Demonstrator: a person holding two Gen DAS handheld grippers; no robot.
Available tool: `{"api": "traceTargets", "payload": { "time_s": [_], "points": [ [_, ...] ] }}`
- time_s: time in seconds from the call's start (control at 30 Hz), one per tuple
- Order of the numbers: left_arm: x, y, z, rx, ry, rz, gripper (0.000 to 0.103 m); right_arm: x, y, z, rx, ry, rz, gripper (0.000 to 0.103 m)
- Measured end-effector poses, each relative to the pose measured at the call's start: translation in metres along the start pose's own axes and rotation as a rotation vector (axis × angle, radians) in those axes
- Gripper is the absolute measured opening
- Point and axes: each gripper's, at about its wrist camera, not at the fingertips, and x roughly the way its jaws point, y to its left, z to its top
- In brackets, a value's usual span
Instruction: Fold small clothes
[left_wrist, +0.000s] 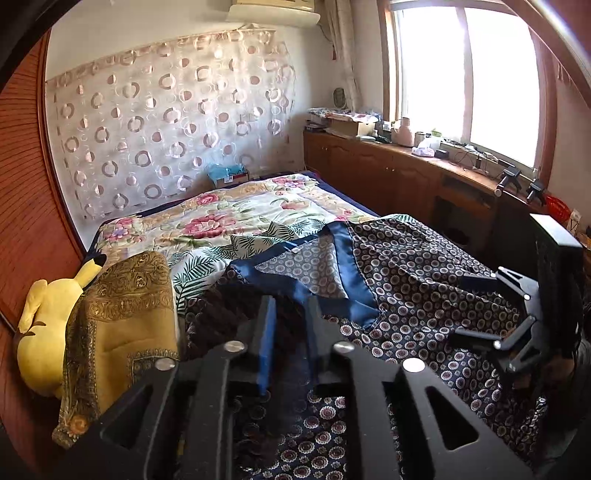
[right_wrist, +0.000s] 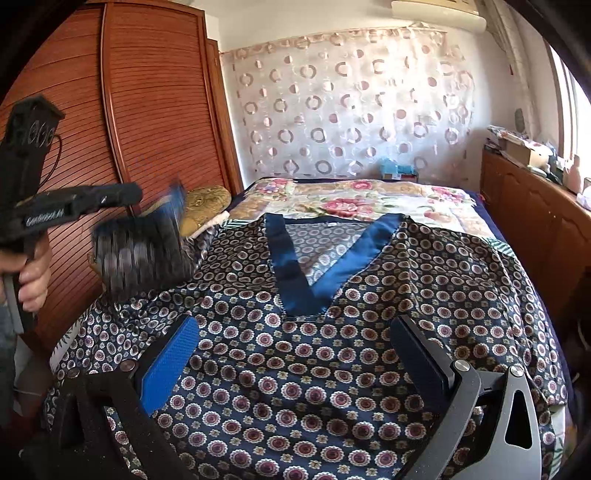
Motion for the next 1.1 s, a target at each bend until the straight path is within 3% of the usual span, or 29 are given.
{"api": "traceTargets", "payload": {
  "time_s": [0.1,0.3,0.33,0.4,0.43,0.6,0.87,0.97,1.1],
  "points": [
    [-0.007,0.004,-0.005,-0.008,-0.019,0.026,0.041,0.0,0.001,0.005,0.002,0.0,-0.007,0.103],
    [-0.02,0.02,-0.027,-0.045,-0.025,0.101,0.045,0.002,0.01,0.012,-0.037,0.006,-0.005,0.103],
    [-0.021,0.024,-0.031,-0.056,-0.024,0.108,0.05,0.004,0.015,0.015,-0.054,0.012,0.007,0.103],
    [-0.023,0.033,-0.041,-0.092,-0.023,0.115,0.081,0.008,0.015,0.023,-0.074,0.023,0.03,0.102],
    [-0.024,0.037,-0.046,-0.111,-0.028,0.115,0.084,0.012,0.02,0.028,-0.092,0.032,0.045,0.102],
    [-0.026,0.051,-0.066,-0.177,-0.022,0.16,0.084,0.037,0.035,0.046,-0.154,0.078,0.09,0.097],
    [-0.023,0.055,-0.088,-0.215,0.004,0.184,0.084,0.125,0.038,0.068,-0.188,0.265,0.179,0.08],
    [-0.019,0.055,-0.096,-0.223,0.019,0.18,0.084,0.158,0.038,0.072,-0.18,0.311,0.184,0.069],
    [-0.013,0.054,-0.106,-0.228,0.047,0.17,0.084,0.182,0.04,0.071,-0.163,0.346,0.214,0.046]
  ]
}}
